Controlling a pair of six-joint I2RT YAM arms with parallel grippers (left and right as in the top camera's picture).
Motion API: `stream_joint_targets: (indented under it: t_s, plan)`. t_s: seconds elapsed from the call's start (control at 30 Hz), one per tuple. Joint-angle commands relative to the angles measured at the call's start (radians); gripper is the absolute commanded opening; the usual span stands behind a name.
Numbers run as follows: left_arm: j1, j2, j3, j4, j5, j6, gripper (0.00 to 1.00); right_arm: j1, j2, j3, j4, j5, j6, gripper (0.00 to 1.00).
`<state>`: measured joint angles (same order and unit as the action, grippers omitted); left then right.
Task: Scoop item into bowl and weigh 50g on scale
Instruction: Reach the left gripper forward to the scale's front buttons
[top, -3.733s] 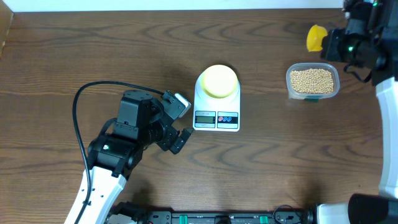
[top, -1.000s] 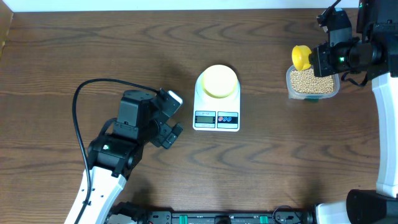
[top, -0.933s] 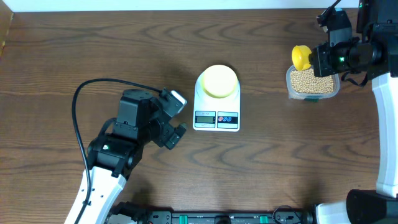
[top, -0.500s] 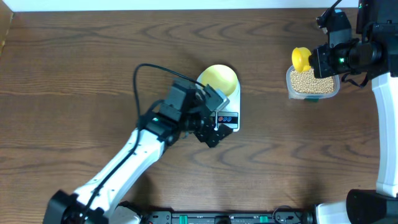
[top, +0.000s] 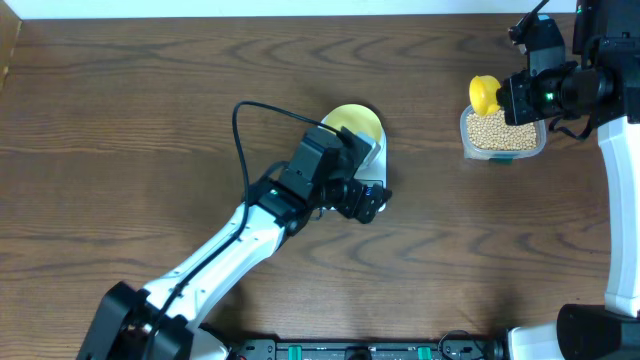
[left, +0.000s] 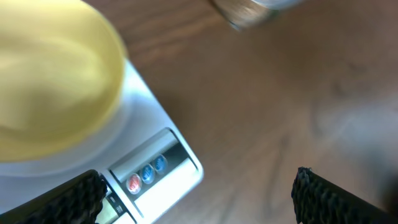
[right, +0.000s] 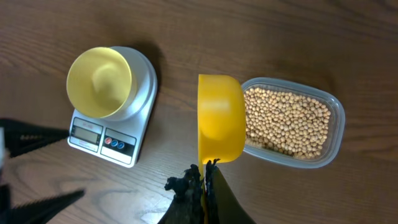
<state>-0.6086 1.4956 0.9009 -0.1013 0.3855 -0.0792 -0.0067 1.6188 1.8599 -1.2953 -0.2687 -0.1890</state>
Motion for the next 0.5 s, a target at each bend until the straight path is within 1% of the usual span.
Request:
stream_joint_targets:
  t_s: [0.0,0.17,0.27,0.37,0.47]
  plan:
    - [-0.044,0.082,0.028,0.041,-0.136,-0.119,0.98,0.008,0.003,0.021,-0.005,0.001,-0.006,0.01]
    - [-0.109,0.141,0.028,0.039,-0.216,-0.125,0.98,0.008,0.003,0.021,-0.003,0.0,-0.006,0.01]
    - [-0.131,0.143,0.028,0.039,-0.222,-0.122,0.98,0.008,0.003,0.021,-0.003,0.001,-0.006,0.01]
    - [-0.133,0.151,0.026,0.04,-0.228,-0.09,0.98,0.008,0.003,0.021,-0.003,0.001,-0.006,0.01]
    - [-0.134,0.169,0.022,0.028,-0.253,-0.091,0.98,0.008,0.003,0.021,-0.003,0.0,-0.006,0.01]
